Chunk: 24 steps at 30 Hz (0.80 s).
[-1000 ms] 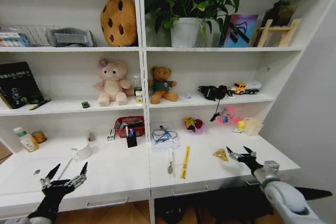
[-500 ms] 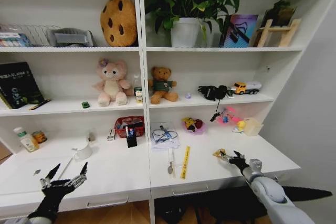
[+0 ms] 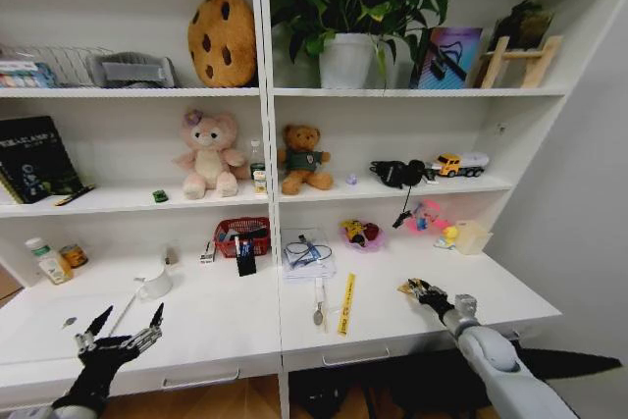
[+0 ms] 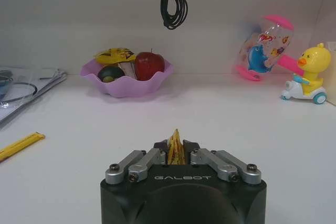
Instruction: Organize the objects on the table.
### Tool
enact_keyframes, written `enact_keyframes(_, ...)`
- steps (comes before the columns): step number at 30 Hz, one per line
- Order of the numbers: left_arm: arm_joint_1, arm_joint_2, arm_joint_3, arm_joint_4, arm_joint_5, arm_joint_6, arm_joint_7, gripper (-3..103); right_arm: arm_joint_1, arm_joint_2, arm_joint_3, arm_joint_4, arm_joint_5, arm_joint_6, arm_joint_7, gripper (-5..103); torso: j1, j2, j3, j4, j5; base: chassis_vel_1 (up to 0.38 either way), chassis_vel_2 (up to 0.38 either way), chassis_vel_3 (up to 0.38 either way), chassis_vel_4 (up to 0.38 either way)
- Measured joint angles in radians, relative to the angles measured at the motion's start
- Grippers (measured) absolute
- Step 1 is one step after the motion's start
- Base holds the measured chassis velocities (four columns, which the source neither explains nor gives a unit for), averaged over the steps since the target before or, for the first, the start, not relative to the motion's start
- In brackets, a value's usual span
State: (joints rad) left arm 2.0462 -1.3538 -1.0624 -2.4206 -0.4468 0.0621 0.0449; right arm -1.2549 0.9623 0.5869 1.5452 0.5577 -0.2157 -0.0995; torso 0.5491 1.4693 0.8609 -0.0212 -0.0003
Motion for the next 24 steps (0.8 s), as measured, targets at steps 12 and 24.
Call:
enact_keyframes(12,0.0,0.0,0.0,0.0,0.0,0.0,0.0,100,0.03,-0.017,0.007,0.034,0.023,0.005,-0.006,0,0.0,0.0,0.0,-0.0004,0.0005,0.0,0.0,0.0,0.0)
enact_keyframes(24,0.0,0.0,0.0,0.0,0.0,0.0,0.0,100,0.321,-0.008,-0.135,-0.104,0.036,0.073,-0.03,0,0.0,0.0,0.001,0.0,0.0003,0.0,0.0,0.0,0.0)
